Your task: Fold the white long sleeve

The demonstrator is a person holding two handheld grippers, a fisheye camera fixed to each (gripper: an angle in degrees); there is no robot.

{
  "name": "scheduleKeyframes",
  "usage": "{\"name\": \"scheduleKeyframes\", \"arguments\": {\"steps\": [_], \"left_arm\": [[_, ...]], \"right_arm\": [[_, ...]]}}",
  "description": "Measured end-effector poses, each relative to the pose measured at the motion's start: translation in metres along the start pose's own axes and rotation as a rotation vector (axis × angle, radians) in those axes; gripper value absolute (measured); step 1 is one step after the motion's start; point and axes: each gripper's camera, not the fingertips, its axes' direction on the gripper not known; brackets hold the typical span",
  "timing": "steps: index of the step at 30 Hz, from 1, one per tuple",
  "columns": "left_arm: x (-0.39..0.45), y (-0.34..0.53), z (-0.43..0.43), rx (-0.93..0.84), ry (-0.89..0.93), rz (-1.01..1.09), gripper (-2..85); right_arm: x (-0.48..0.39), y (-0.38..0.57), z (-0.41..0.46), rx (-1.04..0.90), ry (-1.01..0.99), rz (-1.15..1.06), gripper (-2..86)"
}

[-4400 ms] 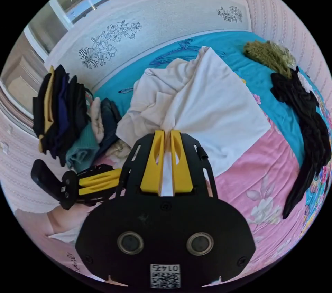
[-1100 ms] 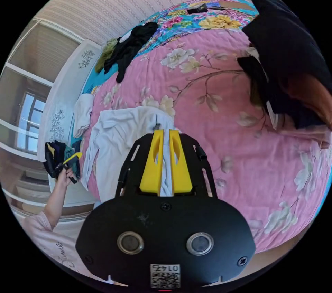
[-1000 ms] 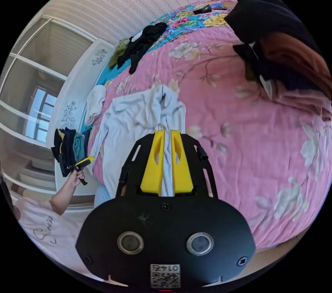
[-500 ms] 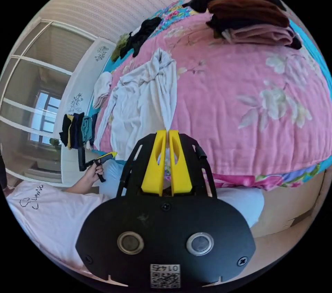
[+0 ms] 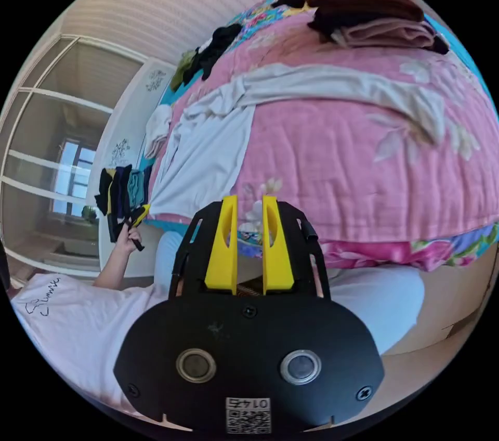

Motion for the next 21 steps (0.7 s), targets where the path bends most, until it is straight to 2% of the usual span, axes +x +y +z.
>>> {"name": "scheduleKeyframes", "arguments": {"steps": [3, 5, 10, 13, 15, 18, 21], "left_arm": [[-0.001, -0.006, 0.002, -0.003, -0.012, -0.004, -1.0], [0.002, -0.009, 0.005, -0.017, -0.008, 0.002, -1.0], [0.011, -0.017, 0.013, -0.063, -0.001, 0.028, -1.0], [0.026, -0.022, 0.008, -0.100, 0.071, 0.082, -1.0], [0.050, -0.016, 0.006, -0.206, 0.129, 0.201, -1.0], [0.080, 0.009, 0.011, -0.338, 0.144, 0.322, -1.0], [0.095, 0.035, 0.029, -0.473, 0.081, 0.384, -1.0]], "right_arm": [[-0.022, 0.012, 0.059, -0.102, -0.020, -0.059, 10.2], [-0.031, 0.015, 0.075, -0.084, 0.020, -0.085, 10.3], [-0.036, 0.008, 0.109, -0.213, -0.047, -0.105, 3.3], [-0.030, 0.016, 0.079, -0.167, -0.150, -0.136, 1.9], [-0.010, 0.030, 0.038, -0.147, -0.192, -0.113, 1.4], [0.018, 0.059, -0.007, -0.161, -0.112, -0.063, 1.1], [0.038, 0.083, -0.007, -0.259, -0.024, -0.007, 1.4]]}}
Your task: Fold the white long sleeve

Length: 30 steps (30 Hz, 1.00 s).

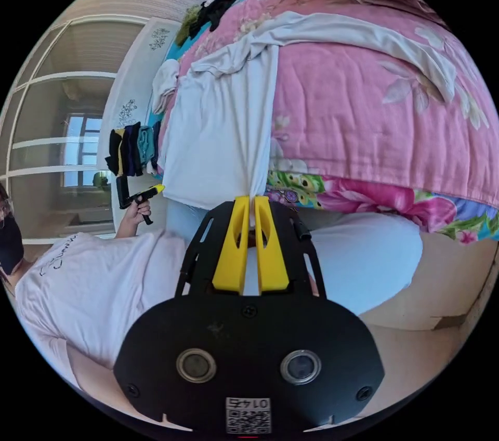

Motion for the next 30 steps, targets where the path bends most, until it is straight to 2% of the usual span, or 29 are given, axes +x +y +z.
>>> {"name": "scheduleKeyframes", "arguments": {"steps": [4, 7, 8, 10, 12, 15, 18, 20, 24, 26, 28, 30], "left_arm": [[-0.002, 0.001, 0.022, -0.034, -0.038, -0.076, -1.0], [0.003, -0.001, -0.005, 0.015, -0.087, -0.096, -1.0], [0.007, -0.003, -0.025, 0.025, -0.154, -0.080, -0.9], [0.018, -0.010, -0.058, 0.057, -0.291, -0.029, -0.7], [0.036, -0.041, -0.092, 0.132, -0.433, 0.092, 0.0], [0.055, -0.115, -0.106, 0.244, -0.500, 0.207, 4.2], [0.076, -0.200, -0.093, 0.323, -0.505, 0.293, 6.4], [0.083, -0.250, -0.076, 0.318, -0.484, 0.313, 6.7], [0.076, -0.342, -0.022, 0.156, -0.497, 0.303, 7.0], [0.070, -0.369, -0.006, 0.082, -0.488, 0.272, 4.5], [0.070, -0.388, -0.004, 0.043, -0.444, 0.255, 0.5], [0.078, -0.407, -0.016, 0.048, -0.374, 0.279, -0.6]], "right_arm": [[0.011, 0.001, 0.043, -0.028, 0.054, 0.076, 2.6], [0.009, 0.000, 0.068, -0.095, 0.132, 0.115, 4.6], [0.004, 0.001, 0.068, -0.112, 0.212, 0.108, 5.6], [-0.014, -0.001, 0.061, -0.104, 0.376, 0.057, 6.1], [-0.065, -0.017, 0.051, 0.025, 0.509, -0.155, 6.4], [-0.140, -0.059, 0.066, 0.161, 0.481, -0.515, 7.1], [-0.187, -0.121, 0.103, 0.202, 0.466, -0.683, 9.6], [-0.202, -0.159, 0.131, 0.203, 0.485, -0.710, 12.2], [-0.202, -0.234, 0.195, 0.101, 0.539, -0.674, 13.5], [-0.189, -0.262, 0.207, -0.022, 0.502, -0.622, 10.9], [-0.188, -0.276, 0.184, -0.007, 0.418, -0.607, 2.1], [-0.196, -0.286, 0.138, 0.083, 0.381, -0.649, 0.5]]}}
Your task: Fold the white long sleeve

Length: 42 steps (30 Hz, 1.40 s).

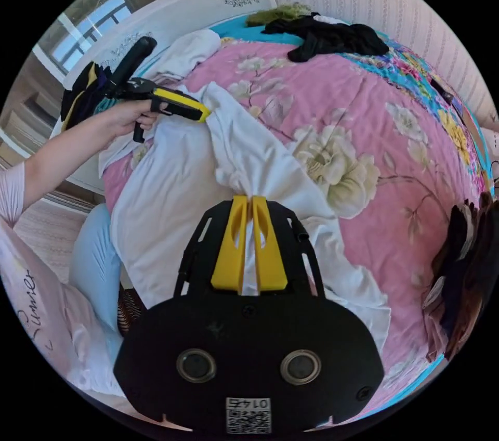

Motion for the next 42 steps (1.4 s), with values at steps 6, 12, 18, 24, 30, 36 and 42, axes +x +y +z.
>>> {"name": "scheduleKeyframes", "arguments": {"steps": [6, 12, 18, 24, 30, 36, 42], "left_arm": [[-0.003, -0.056, -0.036, 0.115, -0.043, 0.017, -1.0], [-0.024, -0.106, -0.042, 0.198, 0.006, -0.125, -1.0], [-0.027, -0.134, -0.017, 0.032, -0.017, -0.159, -1.0], [-0.027, -0.110, -0.087, 0.332, -0.031, -0.216, -1.0], [0.035, -0.067, -0.143, 0.329, 0.038, -0.061, -0.9], [0.149, -0.083, -0.107, 0.186, 0.265, 0.078, -0.2], [0.246, -0.126, -0.055, 0.072, 0.288, 0.061, 7.4]], "right_arm": [[0.082, -0.058, -0.076, 0.144, 0.048, 0.105, -0.3], [0.166, -0.127, -0.057, 0.048, 0.038, 0.247, 0.2], [0.210, -0.152, -0.039, -0.045, 0.039, 0.394, 4.8], [0.207, -0.081, -0.154, 0.180, 0.031, 0.408, 6.5], [0.163, 0.132, -0.296, 0.366, 0.112, 0.591, 7.0], [0.126, 0.288, -0.339, 0.234, 0.245, 0.832, 9.8], [0.125, 0.334, -0.361, 0.314, 0.113, 0.946, 11.5]]}}
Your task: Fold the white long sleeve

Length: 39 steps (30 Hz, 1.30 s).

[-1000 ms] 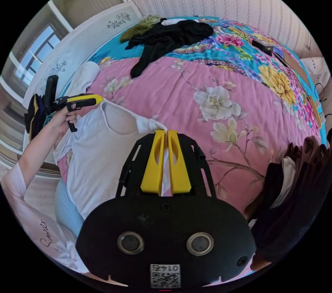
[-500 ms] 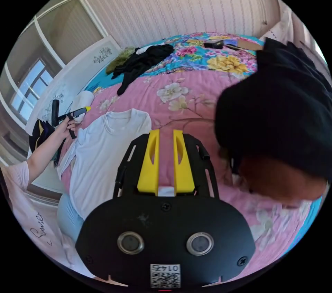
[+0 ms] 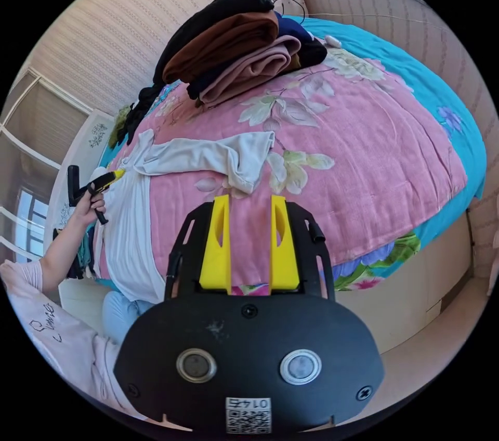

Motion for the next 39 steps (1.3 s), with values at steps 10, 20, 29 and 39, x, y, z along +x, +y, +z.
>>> {"name": "scheduleKeyframes", "arguments": {"steps": [10, 20, 29, 39], "left_arm": [[0.036, -0.046, 0.043, -0.068, -0.032, -0.160, 0.0], [0.100, -0.088, -0.016, 0.028, -0.060, 0.044, -1.0], [0.121, -0.075, 0.003, -0.179, -0.129, 0.038, -0.6], [0.161, -0.088, -0.067, -0.070, -0.300, 0.131, 1.7]], "right_arm": [[-0.011, -0.043, -0.060, 0.048, -0.187, -0.020, 3.6], [-0.012, -0.046, -0.208, -0.105, -0.414, -0.045, 1.8], [0.026, -0.047, -0.195, -0.202, -0.426, 0.168, 0.3], [-0.030, -0.035, -0.230, -0.046, -0.300, 0.123, 5.8]]}}
